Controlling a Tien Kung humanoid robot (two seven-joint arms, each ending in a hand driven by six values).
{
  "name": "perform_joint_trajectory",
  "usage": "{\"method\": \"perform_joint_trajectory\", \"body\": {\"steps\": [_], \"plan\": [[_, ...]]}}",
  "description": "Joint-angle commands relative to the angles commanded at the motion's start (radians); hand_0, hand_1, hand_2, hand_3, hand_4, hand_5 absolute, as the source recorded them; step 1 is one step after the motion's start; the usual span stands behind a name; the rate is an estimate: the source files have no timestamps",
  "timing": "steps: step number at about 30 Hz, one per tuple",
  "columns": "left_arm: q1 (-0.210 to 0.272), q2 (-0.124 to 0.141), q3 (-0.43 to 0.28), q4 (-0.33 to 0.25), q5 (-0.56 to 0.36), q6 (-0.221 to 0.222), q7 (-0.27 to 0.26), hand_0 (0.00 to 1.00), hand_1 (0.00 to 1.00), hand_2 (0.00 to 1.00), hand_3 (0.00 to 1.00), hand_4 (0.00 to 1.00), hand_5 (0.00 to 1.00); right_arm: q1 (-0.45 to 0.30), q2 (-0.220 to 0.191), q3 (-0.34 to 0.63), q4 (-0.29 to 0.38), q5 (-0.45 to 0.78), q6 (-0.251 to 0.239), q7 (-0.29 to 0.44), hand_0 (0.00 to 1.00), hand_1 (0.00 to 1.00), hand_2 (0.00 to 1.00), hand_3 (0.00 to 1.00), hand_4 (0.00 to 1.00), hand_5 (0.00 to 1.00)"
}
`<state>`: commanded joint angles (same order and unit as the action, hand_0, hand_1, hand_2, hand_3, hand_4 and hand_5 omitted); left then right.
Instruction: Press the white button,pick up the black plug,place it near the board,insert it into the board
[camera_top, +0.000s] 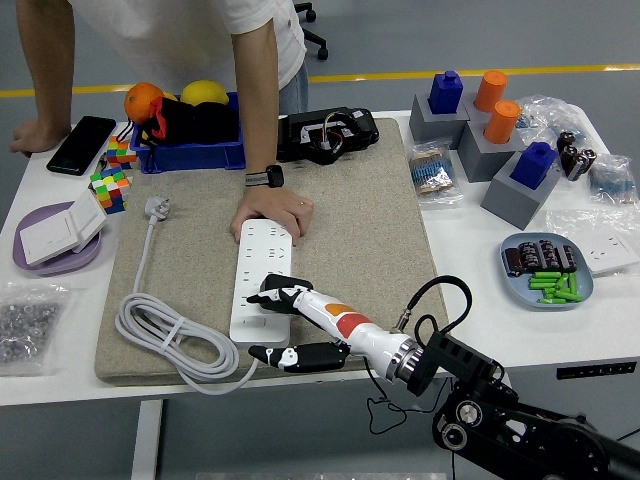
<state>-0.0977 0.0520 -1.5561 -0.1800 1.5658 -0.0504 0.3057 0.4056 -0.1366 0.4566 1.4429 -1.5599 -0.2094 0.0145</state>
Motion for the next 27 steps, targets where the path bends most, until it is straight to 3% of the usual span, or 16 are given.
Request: {"method": "perform_joint_trajectory", "body": {"steps": [15,27], "plan": [[-0.001,0.0,-0.003,0.0,0.001,0.001,0.0,0.652,0.643,0.642,0.686,0.584,0.029,0.053,0.024,-0.051,-0.036,0.009,0.0,-0.001,0.979,0.913,0.871,0.86,0.817,0.669],[-0.001,0.0,-0.008,0.0,0.002,0.002,0.0,0.652,0.643,0.643,0.686,0.584,0.027,0.073,0.022,-0.045,-0.014,0.0,0.002,-0.004,0.974,0.91,0.869,0.855,0.82,0.653]]}}
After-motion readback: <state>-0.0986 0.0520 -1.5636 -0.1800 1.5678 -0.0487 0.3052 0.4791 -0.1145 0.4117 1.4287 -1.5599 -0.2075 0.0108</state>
